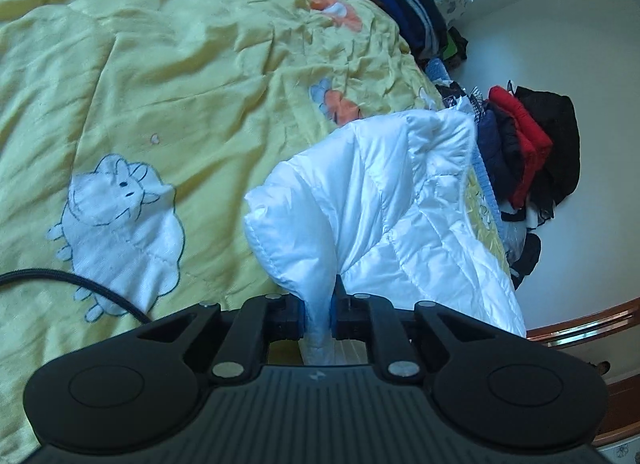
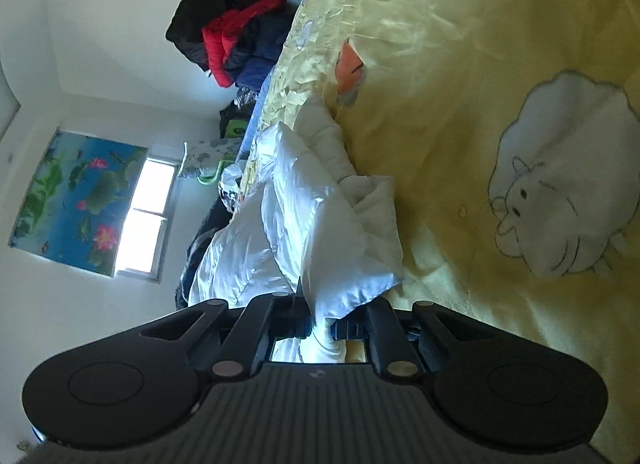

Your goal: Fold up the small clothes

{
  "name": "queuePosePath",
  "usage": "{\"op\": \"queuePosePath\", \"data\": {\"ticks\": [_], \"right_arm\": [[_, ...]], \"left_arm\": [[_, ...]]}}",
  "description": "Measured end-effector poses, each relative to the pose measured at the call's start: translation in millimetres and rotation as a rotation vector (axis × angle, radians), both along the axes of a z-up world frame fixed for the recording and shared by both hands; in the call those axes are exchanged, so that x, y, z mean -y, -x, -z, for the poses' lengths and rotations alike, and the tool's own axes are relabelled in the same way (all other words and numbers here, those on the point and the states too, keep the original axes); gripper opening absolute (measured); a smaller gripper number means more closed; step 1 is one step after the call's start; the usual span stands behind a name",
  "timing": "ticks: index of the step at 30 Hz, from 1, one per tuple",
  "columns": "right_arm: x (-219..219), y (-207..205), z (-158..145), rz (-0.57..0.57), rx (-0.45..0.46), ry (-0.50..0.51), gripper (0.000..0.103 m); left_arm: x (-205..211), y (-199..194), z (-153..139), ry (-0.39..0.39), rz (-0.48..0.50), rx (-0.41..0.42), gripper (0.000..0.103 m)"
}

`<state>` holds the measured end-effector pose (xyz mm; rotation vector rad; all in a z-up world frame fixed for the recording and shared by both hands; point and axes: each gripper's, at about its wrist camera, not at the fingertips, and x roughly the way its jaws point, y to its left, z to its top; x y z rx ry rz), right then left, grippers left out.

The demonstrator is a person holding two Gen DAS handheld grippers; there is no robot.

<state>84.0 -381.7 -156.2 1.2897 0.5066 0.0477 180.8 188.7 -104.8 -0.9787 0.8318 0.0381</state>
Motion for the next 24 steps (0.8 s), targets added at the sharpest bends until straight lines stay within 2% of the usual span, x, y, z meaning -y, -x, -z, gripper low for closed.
{"op": "queuePosePath", "data": {"ticks": [1,2,3,5,7,9,10,11,13,14,16,20,22,24], "right_arm": [[0.4,-0.9,-2.4,0.014,-0.017,0.012,0.023],[1.5,-0.4,-3.4,0.025,-0.035,0.005,0.040],[4.1,2.5,-6.2,0.041,-0.044,-0.001,0.061],[10.9,13.7,-18.4,0.086,-0.006,0.048,0.064],[17.9,32.8,-38.5,0.190,0.025,0.171,0.064],[20.1,45.2,-60.6,0.257,0.072,0.289,0.064],[17.6,44.4,-71.2,0.254,0.094,0.346,0.064],[8.7,38.0,-86.8,0.223,0.127,0.429,0.064],[-22.7,11.0,-114.6,0.081,0.193,0.598,0.065],[-43.2,-6.8,-124.7,-0.010,0.213,0.685,0.065],[-85.3,-43.2,-133.8,-0.174,0.241,0.822,0.067],[-142.0,-118.1,-128.5,-0.366,0.218,0.897,0.067],[-160.9,-144.4,-124.8,-0.408,0.189,0.939,0.067],[-174.3,-164.9,-119.4,-0.431,0.168,0.990,0.070]], "left_arm": [[0.2,0.3,-2.4,-0.005,0.001,0.003,0.018],[0.1,2.6,-5.7,-0.014,0.002,0.003,0.021],[-0.9,6.7,-10.1,-0.028,0.001,0.008,0.028],[-4.3,20.9,-23.0,-0.082,-0.007,0.047,0.038],[-5.9,41.0,-39.6,-0.189,-0.046,0.091,0.049],[5.0,57.7,-61.2,-0.377,-0.104,0.164,0.056],[17.9,59.8,-71.8,-0.480,-0.098,0.217,0.057],[35.4,59.5,-80.8,-0.582,-0.079,0.280,0.057],[79.5,50.9,-91.3,-0.772,-0.004,0.396,0.073],[100.9,44.7,-92.7,-0.836,0.030,0.437,0.074],[140.3,25.9,-87.4,-0.897,0.112,0.493,0.075],[196.5,-10.9,-65.8,-0.989,0.275,0.444,0.074],[212.0,-20.1,-53.7,-1.038,0.340,0.402,0.074],[214.6,-26.6,-41.4,-1.052,0.366,0.375,0.075]]}}
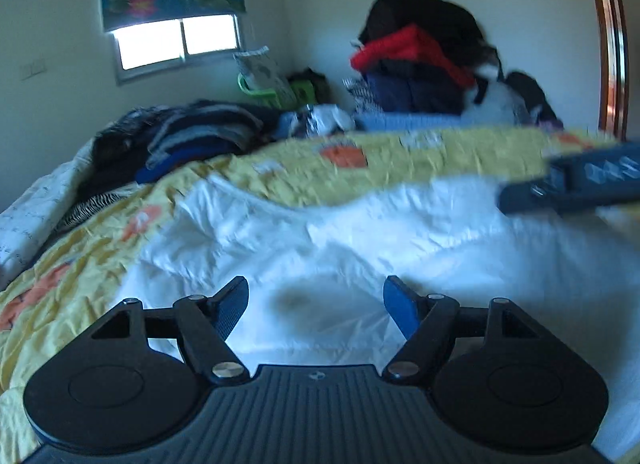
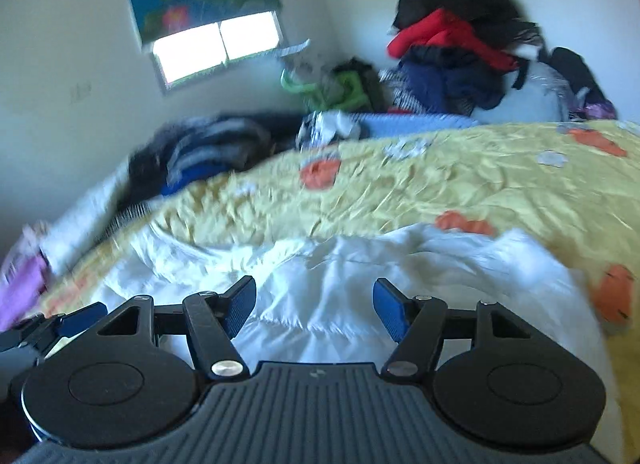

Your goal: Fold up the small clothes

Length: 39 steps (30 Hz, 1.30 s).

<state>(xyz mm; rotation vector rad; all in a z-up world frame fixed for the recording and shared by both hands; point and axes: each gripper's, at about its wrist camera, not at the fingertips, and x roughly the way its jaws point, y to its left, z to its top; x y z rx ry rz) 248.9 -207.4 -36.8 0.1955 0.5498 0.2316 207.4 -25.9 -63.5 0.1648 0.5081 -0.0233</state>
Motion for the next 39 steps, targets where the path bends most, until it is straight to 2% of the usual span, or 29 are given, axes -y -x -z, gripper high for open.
{"op": "queuePosePath", "data": {"ticks": [1,3,5,10,14,25,39], "right_arm": [[-5.1,-7.4,5.8,-0.005,-0.011,0.029,0.072],[-7.3,-16.5,21.9,-0.007,-0.056,0.068,0.078],[-1.9,-24.9,38.9,-0.007,-0.093,0.062,0.080],[0.9,-35.3,59.6,-0.001,-0.128,0.037,0.085],[-4.2,-35.7,70.5,0.003,-0.122,0.062,0.087],[-3.5,-35.4,78.9,0.002,-0.094,0.050,0.090],[-9.1,-36.7,77.7,0.015,-0.085,0.091,0.093]], "left_arm": [[-2.2,-3.5,5.5,-0.004,-0.008,-0.018,0.076],[-12.1,-10.3,14.0,0.037,-0.020,-0.055,0.078],[-15.2,-17.1,19.3,0.060,-0.026,-0.083,0.082],[-20.0,-30.9,30.1,0.086,-0.030,-0.138,0.086],[-22.4,-37.4,37.7,0.109,-0.040,-0.164,0.086],[-25.2,-34.7,43.4,0.117,-0.038,-0.144,0.087],[-24.8,-36.9,48.2,0.100,-0.035,-0.111,0.089]]}}
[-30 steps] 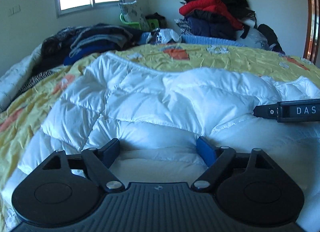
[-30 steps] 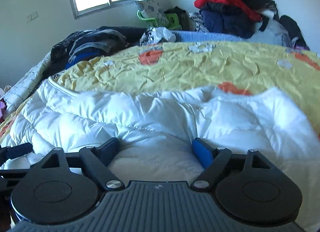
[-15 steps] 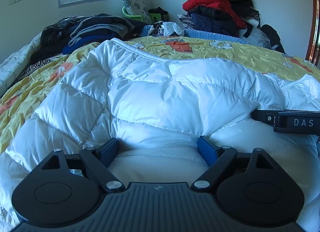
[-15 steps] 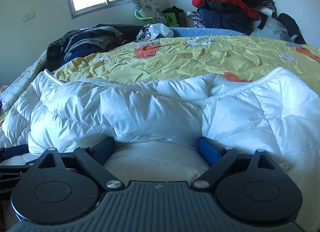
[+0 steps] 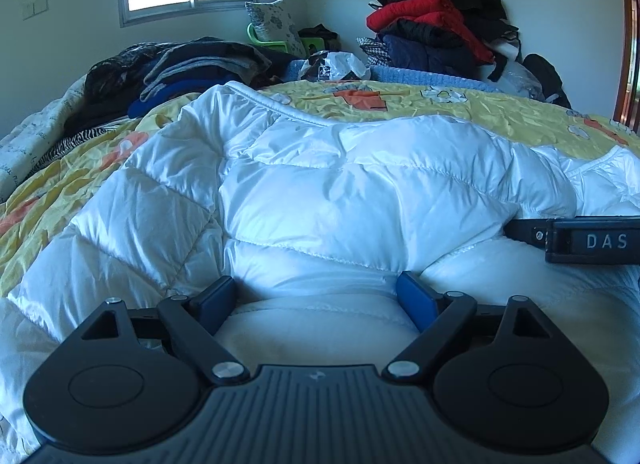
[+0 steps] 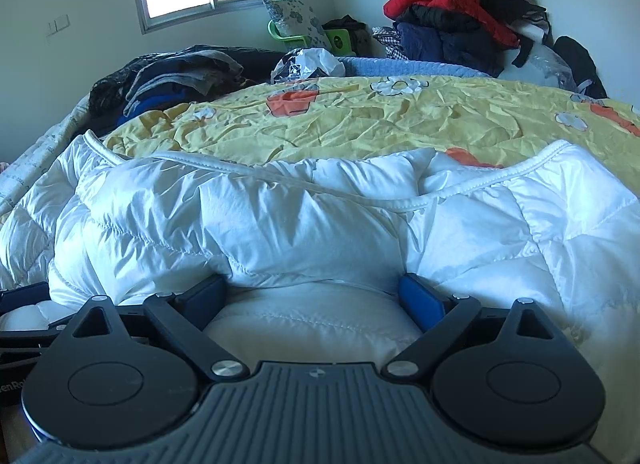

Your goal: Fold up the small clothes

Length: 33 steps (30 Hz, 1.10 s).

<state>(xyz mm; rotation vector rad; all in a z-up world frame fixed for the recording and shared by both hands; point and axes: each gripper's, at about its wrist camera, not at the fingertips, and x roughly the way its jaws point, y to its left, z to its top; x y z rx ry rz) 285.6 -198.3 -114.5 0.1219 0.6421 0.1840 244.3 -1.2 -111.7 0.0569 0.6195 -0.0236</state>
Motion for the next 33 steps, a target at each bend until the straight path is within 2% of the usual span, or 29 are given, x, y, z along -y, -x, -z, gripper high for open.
{"op": "queuePosePath", "data": {"ticks": [3,6,8,11,14,16,19,21,23,26,27,30,31,32,33], "right_arm": [[7.6,7.6,-11.1,0.025,0.003,-0.051,0.093],[25.3,30.0,-26.1,0.123,0.066,-0.198,0.095],[32.9,38.2,-34.8,0.132,0.079,-0.267,0.094],[27.2,36.6,-50.1,0.071,0.095,-0.231,0.094],[4.7,20.1,-63.8,-0.016,0.103,-0.150,0.095],[-13.1,4.0,-70.7,-0.096,0.096,-0.150,0.095],[-40.5,-28.0,-73.6,-0.236,0.011,-0.217,0.099],[-55.9,-50.6,-67.2,-0.254,-0.058,-0.223,0.099],[-63.3,-69.4,-56.8,-0.231,-0.104,-0.215,0.100],[-64.6,-87.0,-38.9,-0.224,-0.171,-0.235,0.101],[-68.7,-84.5,-34.7,-0.227,-0.169,-0.229,0.101],[-70.6,-80.6,-36.8,-0.228,-0.172,-0.219,0.101],[-63.7,-77.1,-42.8,-0.208,-0.167,-0.263,0.100],[-55.3,-70.7,-48.3,-0.182,-0.160,-0.326,0.095],[-42.2,-62.6,-55.9,-0.165,-0.152,-0.408,0.096]], "left_arm": [[-2.4,-1.3,-1.2,0.007,0.013,-0.005,0.089],[-3.2,2.6,0.0,0.011,0.014,0.018,0.089],[-0.4,6.5,-4.9,-0.004,0.001,0.019,0.089],[7.0,19.3,-15.1,-0.043,-0.036,0.046,0.089],[12.3,38.7,-23.0,-0.094,-0.040,0.113,0.089],[12.5,52.9,-26.0,-0.108,-0.022,0.156,0.089],[9.7,66.1,-25.4,-0.153,0.027,0.181,0.090],[3.1,66.4,-26.6,-0.167,0.038,0.186,0.090],[-9.2,57.8,-26.6,-0.128,0.032,0.139,0.092],[-30.4,38.0,-16.3,0.018,0.025,0.014,0.096],[-33.5,34.8,-14.4,0.036,0.018,0.011,0.100],[-31.8,35.5,-13.6,0.028,0.013,0.022,0.100],[-32.7,38.5,-16.3,0.037,0.004,0.029,0.099],[-35.3,43.1,-20.5,0.048,-0.012,0.039,0.099],[-39.8,48.7,-25.1,0.058,-0.032,0.054,0.099]]}}
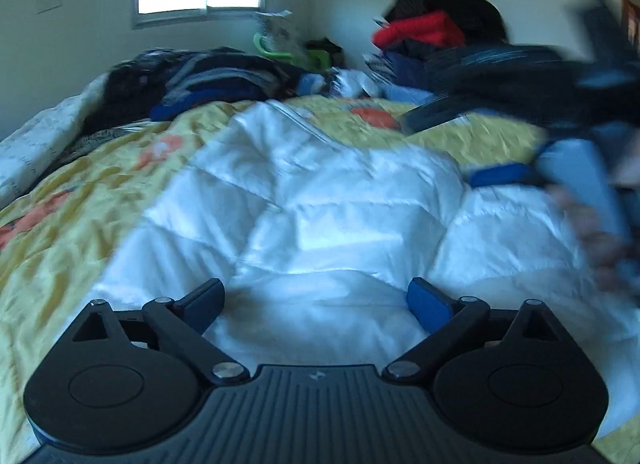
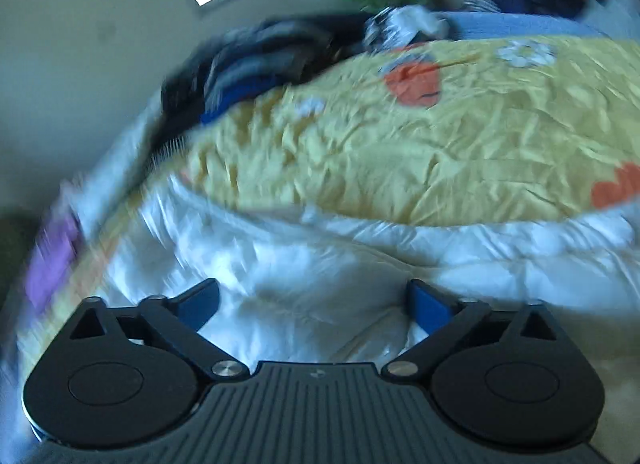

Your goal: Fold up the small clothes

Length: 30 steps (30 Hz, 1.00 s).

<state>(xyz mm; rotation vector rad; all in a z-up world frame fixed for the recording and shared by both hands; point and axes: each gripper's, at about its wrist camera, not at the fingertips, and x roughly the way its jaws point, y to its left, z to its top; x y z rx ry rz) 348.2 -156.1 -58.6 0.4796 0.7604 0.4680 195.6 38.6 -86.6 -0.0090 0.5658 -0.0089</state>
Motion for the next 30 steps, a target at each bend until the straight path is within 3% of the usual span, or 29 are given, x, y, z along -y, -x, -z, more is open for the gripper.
{"op": "queuePosePath", "data": {"ticks": [2,3,8,10,12,15,17,20,23,26,27,30], "right_arm": [[40.5,36.8,-12.6,0.018,0.040,-0.140,0.098],[61.0,56.9,-17.7,0.034,0.069,-0.141,0.100],[160.3,162.6,-26.4,0.272,0.212,0.146,0.100],[182.7,181.2,-24.4,0.311,0.186,0.133,0.099],[186.3,183.0,-25.0,0.254,0.168,0.083,0.099],[173.9,154.3,-23.4,0.219,0.156,0.094,0.100],[164.6,122.2,-11.6,0.195,0.090,0.096,0.102],[164.0,84.2,20.0,0.232,-0.060,0.150,0.099],[169.8,89.8,28.9,0.258,-0.055,0.097,0.098],[173.9,125.6,7.3,0.287,0.032,0.002,0.096],[173.3,146.6,-1.6,0.279,0.086,-0.039,0.100],[162.5,199.8,-11.5,0.234,0.163,-0.097,0.102]], "left_arm": [[-18.3,13.3,-11.5,0.024,-0.057,0.045,0.099],[-30.9,17.9,-15.8,0.035,-0.093,0.064,0.099],[-94.4,32.9,-20.7,0.107,-0.273,0.084,0.099],[-100.5,37.6,-20.1,0.141,-0.281,0.114,0.099],[-90.8,35.1,-20.3,0.140,-0.239,0.104,0.099],[-68.3,20.8,-14.2,0.130,-0.167,0.051,0.099],[-56.2,8.8,-4.7,0.100,-0.162,-0.030,0.099],[-57.4,-1.8,16.0,0.115,-0.191,-0.110,0.101],[-67.9,6.5,9.6,0.153,-0.216,-0.095,0.099],[-87.0,35.3,-7.4,0.275,-0.275,-0.030,0.099],[-93.8,45.4,-9.9,0.334,-0.305,-0.023,0.099],[-115.5,54.1,3.0,0.522,-0.402,-0.125,0.099]]}}
